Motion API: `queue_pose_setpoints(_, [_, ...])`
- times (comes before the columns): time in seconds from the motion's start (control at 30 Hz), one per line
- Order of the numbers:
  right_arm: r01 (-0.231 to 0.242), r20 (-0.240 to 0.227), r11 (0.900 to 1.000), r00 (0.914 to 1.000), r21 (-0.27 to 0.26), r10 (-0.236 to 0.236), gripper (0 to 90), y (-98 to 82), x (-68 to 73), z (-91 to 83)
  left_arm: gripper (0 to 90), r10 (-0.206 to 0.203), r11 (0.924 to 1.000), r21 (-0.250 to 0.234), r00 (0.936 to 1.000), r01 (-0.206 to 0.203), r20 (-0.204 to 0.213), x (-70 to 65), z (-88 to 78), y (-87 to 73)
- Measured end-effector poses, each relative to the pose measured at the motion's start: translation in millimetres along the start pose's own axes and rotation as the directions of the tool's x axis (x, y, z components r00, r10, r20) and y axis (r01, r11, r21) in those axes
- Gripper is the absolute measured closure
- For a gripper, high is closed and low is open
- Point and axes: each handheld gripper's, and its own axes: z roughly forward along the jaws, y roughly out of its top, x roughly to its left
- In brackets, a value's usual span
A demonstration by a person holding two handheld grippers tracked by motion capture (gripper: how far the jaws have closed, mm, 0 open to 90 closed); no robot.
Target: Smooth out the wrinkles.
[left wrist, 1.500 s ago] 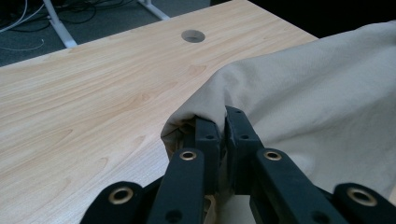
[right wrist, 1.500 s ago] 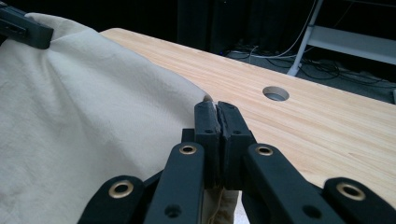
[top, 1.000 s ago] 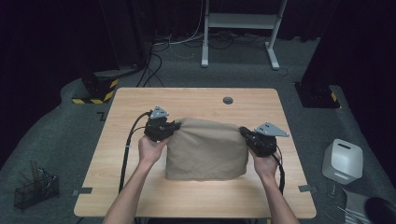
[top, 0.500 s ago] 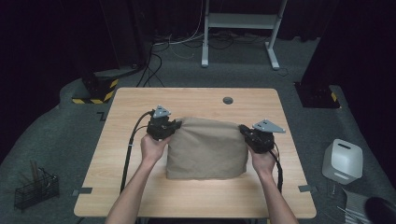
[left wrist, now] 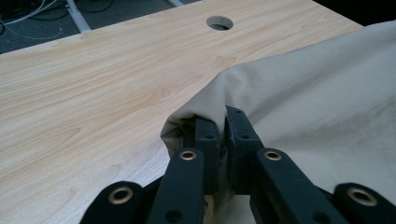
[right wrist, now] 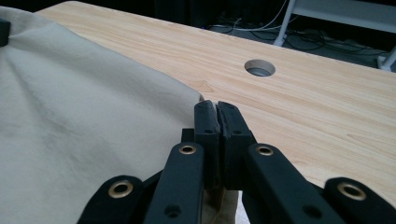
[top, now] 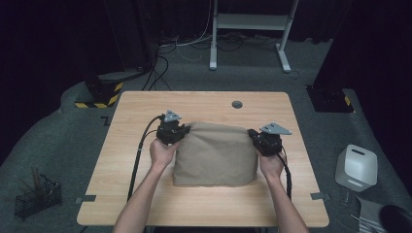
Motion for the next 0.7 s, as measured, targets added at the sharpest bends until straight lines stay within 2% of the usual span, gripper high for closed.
queue_pose_setpoints(0.2, [-0.009,0.011,1.000,0.9999,0.018,0.009,87.5,-3.1,-2.6,9.8,85.2,-0.011,0.9999,0.011,0.9999,0.011,-0.003,1.2,7.9,-1.9])
queue_pose_setpoints(0.7, [-0.007,0.033,0.999,0.9995,0.050,0.005,87.3,-9.1,-6.2,26.8,84.9,-0.007,0.9994,0.034,0.9994,0.009,-0.034,4.7,24.7,-3.4])
